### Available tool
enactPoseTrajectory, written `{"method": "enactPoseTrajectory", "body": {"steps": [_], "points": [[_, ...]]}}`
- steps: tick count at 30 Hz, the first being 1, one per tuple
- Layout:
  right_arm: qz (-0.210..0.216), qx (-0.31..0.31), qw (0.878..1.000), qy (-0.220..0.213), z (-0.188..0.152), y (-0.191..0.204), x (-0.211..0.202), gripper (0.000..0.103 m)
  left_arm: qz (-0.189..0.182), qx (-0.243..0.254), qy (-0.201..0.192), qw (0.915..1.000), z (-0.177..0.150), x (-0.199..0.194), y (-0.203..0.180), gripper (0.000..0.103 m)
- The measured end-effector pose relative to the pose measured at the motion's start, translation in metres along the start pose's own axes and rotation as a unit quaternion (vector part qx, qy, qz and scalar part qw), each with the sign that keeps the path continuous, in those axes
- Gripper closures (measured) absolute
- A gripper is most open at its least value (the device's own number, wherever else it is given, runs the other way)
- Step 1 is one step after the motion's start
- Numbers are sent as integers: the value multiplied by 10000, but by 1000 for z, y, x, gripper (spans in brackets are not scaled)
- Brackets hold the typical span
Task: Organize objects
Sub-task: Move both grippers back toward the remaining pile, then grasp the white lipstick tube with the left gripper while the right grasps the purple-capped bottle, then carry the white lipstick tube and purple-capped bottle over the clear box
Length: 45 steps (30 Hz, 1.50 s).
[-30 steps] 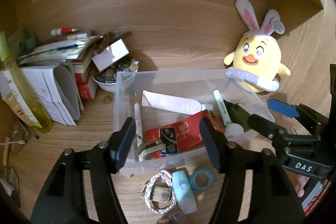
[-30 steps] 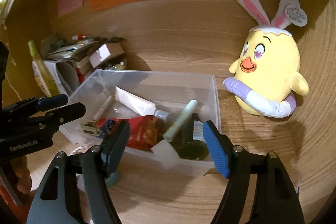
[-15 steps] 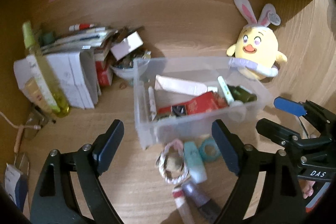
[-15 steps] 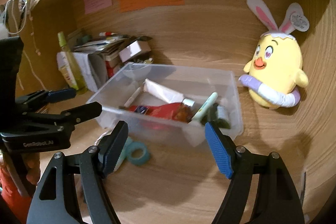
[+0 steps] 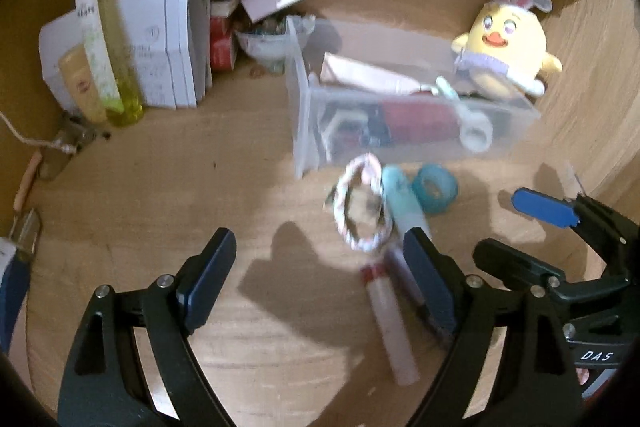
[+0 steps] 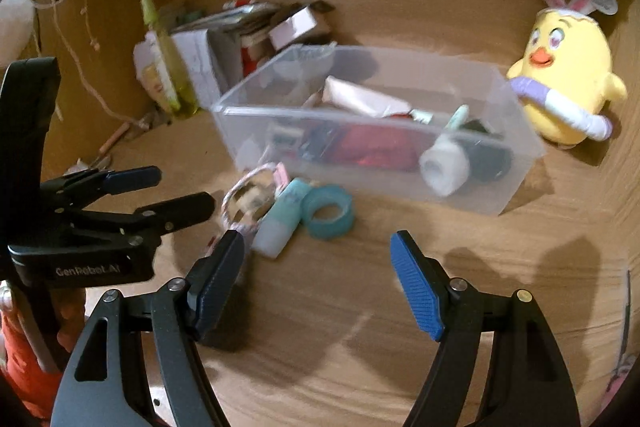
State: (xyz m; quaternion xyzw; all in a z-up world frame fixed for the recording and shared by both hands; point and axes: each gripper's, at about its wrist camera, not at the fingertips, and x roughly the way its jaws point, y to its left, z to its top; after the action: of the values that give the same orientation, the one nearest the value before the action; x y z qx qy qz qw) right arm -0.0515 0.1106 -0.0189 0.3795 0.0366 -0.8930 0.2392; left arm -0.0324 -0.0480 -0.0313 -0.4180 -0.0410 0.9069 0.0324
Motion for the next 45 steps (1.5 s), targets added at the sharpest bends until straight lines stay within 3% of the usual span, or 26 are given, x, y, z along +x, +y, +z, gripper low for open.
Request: {"method": "enactPoseTrajectory", "body": {"steps": [7, 12, 19, 27, 33, 36, 41, 45], "points": [[229, -34, 9996, 188, -12, 14, 9, 35, 299, 103, -34, 9995, -21, -15, 4, 17], [462, -118, 9982, 367, -16, 23, 17, 51, 222, -110, -22, 9997, -28, -21, 14, 19], [737, -213, 9959, 480, -20, 34, 23, 62, 71, -91, 132, 9998, -33, -16, 10, 34], [790, -211, 9947, 617, -26, 32, 28, 78, -180, -58, 179, 9997, -34, -12, 4, 39], [733, -155, 9957, 543, -29, 28, 25, 79, -331, 92, 250, 9991, -35, -7, -7, 50], [669, -106, 9964, 517, -30, 23, 23, 79, -171, 286, 235, 9992, -37, -4, -16, 56], [633, 35, 9969, 471, -32, 13, 17, 79, -61, 449, 184, 9988, -37, -2, -22, 86], [618, 85, 9974, 373, -32, 8, 10, 79, -65, 396, 176, 9990, -36, -1, -21, 89]]}}
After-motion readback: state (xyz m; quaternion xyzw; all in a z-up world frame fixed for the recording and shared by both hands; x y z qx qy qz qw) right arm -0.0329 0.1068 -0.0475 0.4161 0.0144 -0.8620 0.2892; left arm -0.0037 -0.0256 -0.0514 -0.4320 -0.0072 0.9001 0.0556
